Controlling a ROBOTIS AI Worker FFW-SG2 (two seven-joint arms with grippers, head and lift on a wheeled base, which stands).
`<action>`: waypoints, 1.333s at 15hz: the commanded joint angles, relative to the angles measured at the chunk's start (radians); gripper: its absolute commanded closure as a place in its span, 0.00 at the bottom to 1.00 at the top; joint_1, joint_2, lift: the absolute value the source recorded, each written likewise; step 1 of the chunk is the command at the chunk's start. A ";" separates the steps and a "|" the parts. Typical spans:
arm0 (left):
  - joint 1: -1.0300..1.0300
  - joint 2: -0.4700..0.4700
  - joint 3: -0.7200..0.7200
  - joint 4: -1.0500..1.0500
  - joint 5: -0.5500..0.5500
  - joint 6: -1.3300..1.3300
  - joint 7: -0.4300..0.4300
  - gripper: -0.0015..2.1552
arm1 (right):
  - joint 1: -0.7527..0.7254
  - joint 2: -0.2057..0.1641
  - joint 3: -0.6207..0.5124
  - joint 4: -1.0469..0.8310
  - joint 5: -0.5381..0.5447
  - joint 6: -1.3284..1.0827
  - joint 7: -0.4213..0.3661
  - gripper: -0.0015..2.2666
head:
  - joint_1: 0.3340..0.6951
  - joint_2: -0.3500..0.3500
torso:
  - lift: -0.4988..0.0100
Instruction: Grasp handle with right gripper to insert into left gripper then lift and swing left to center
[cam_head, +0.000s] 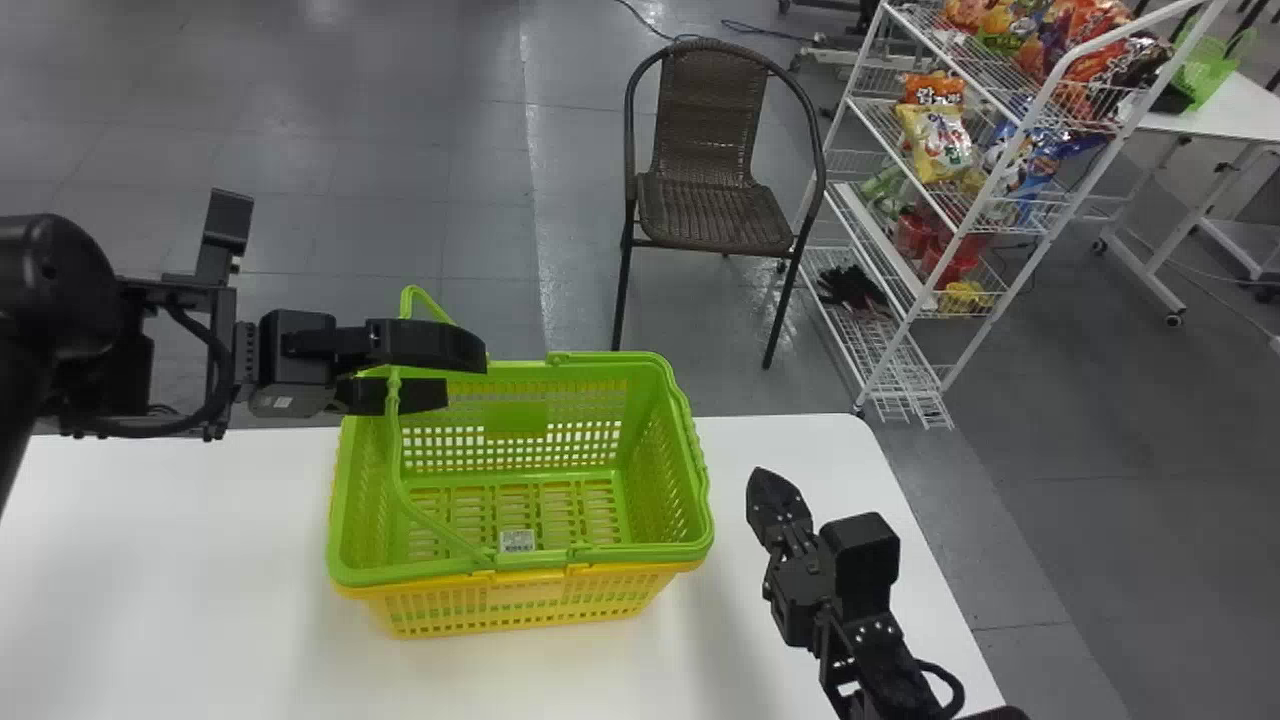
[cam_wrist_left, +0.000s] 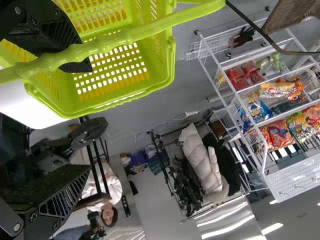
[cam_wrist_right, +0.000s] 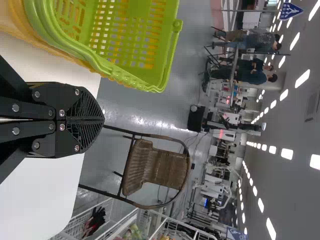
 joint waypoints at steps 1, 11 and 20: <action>0.002 0.002 0.003 0.000 0.002 0.000 0.000 0.06 | -0.025 -0.001 0.014 0.028 0.010 0.018 0.000 0.87 | 1.00 0.21 | 0.98; 0.008 0.005 0.008 -0.002 0.012 0.006 -0.003 0.06 | -0.119 -0.021 0.063 0.109 0.033 0.064 0.000 0.87 | 1.00 0.23 | 0.98; 0.019 0.005 0.009 -0.003 0.013 0.009 -0.009 0.07 | -0.142 -0.018 0.080 0.129 0.019 0.070 -0.009 0.87 | 1.00 0.25 | 0.98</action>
